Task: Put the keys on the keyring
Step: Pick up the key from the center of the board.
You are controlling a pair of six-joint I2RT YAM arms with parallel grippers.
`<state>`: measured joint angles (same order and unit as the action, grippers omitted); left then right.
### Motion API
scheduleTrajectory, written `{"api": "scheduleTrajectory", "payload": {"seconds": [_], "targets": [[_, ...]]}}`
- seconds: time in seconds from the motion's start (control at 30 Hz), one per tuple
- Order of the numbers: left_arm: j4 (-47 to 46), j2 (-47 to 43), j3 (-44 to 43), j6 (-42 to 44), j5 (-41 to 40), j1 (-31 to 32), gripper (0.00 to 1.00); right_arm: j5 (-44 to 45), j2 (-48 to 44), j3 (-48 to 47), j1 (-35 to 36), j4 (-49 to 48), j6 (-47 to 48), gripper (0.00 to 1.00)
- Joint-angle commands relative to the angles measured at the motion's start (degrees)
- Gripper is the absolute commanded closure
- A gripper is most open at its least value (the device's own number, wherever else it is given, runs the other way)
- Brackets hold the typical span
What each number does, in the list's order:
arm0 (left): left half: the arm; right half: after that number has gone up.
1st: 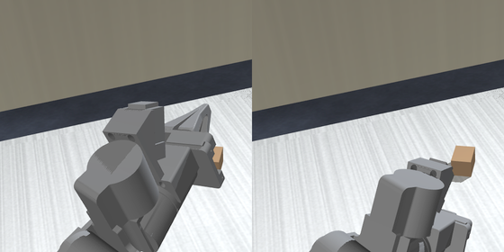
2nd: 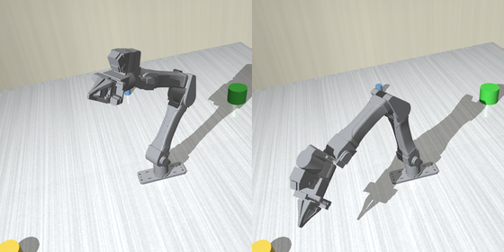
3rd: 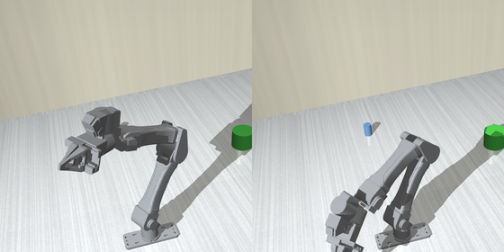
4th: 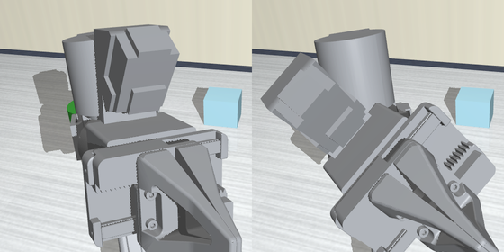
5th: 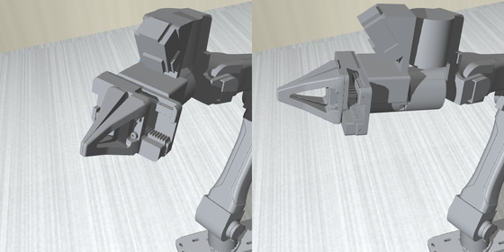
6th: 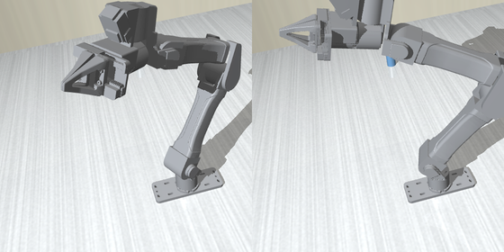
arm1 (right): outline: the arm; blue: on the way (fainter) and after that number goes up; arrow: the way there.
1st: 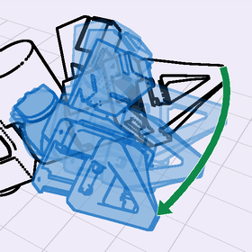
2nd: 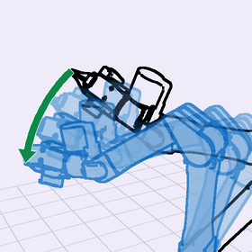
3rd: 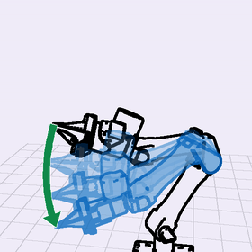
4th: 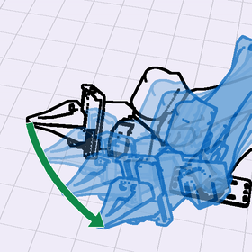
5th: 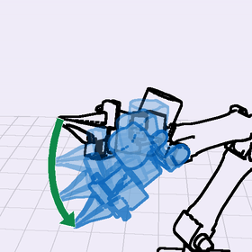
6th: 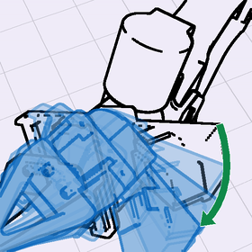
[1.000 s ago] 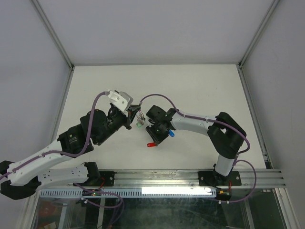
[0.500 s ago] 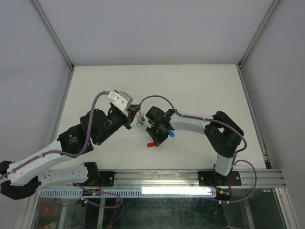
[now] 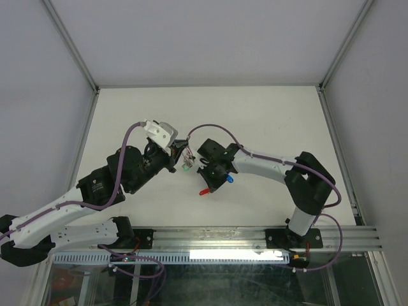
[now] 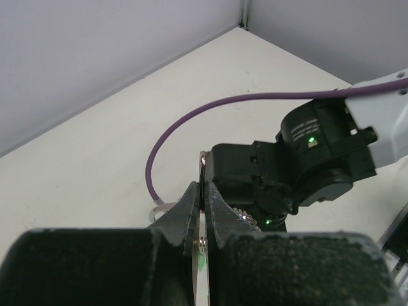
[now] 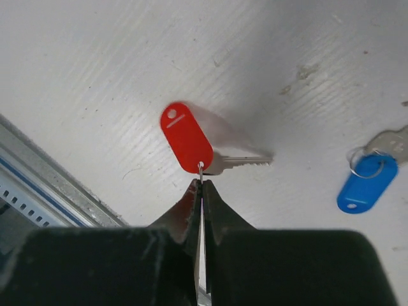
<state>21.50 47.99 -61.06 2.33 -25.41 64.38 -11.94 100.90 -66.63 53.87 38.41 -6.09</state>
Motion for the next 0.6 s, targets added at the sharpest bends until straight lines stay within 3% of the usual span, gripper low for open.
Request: {"api": "scheduleTrajectory", "payload": {"seconds": [0.0,0.17,0.37,0.57], "targets": [[-2.81,-0.25,-2.67,-0.38,0.62,-0.48,1.00,1.24,-10.42,-0.37,-0.84,0.95,4.73,1.00],[-3.27,-0.21,-2.31,-0.57,0.68,-0.48,1.00,5.62,-23.36,2.53,-0.96,-3.09,9.56,1.00],[-4.40,0.38,-2.34,0.10,3.04,-0.48,1.00,6.81,-37.92,9.18,-1.14,-15.85,16.05,1.00],[-5.27,1.45,-2.45,1.22,8.25,-0.48,1.00,6.21,-43.80,8.91,-0.94,-21.35,22.86,1.00]]}}
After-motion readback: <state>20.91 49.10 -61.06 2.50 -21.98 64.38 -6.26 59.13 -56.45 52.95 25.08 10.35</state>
